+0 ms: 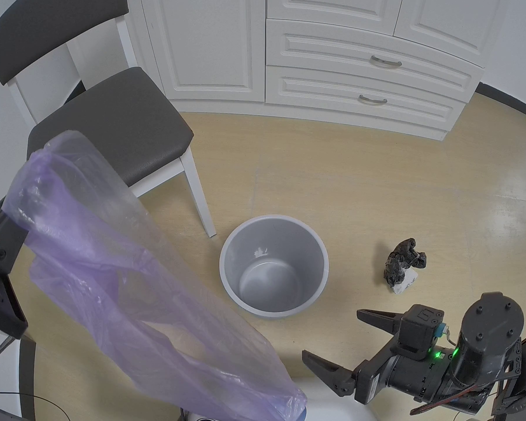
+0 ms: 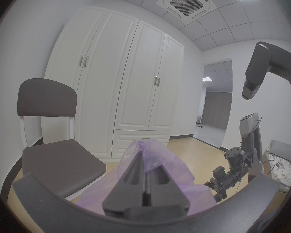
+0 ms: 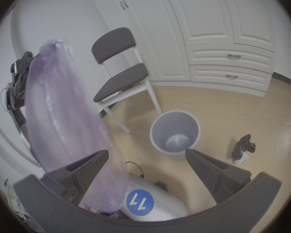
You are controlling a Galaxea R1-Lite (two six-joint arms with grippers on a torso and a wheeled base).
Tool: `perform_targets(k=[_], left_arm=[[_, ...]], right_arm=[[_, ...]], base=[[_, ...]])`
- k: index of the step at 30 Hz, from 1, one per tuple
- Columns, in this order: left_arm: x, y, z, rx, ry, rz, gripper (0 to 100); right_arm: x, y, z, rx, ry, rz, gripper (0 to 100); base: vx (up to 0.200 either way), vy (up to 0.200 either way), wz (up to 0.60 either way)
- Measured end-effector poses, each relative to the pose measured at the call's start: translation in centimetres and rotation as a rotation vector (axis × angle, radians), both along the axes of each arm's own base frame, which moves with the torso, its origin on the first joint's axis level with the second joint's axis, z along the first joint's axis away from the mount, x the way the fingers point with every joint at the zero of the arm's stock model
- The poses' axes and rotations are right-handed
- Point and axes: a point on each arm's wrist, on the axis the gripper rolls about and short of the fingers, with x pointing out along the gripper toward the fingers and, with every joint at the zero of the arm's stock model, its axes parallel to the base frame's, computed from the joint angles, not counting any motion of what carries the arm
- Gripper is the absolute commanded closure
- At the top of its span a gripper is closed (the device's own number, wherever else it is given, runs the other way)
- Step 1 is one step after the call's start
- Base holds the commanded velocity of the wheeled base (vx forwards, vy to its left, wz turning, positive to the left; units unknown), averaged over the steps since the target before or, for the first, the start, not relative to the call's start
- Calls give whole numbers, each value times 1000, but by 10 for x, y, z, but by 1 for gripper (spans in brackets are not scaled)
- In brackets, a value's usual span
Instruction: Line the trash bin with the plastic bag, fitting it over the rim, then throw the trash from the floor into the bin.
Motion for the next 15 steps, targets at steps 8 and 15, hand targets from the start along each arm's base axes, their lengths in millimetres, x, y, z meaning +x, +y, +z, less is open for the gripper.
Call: perform_targets(k=[8,15], left_arm=[[0,0,4,-16,-8,-1,100],[-1,1,5,-22,-14,-2,100]], right_arm=[[-3,5,-8,9,44,45,0],[2,20,-18,68,78,41,0]], base=[[0,0,0],[0,0,0]])
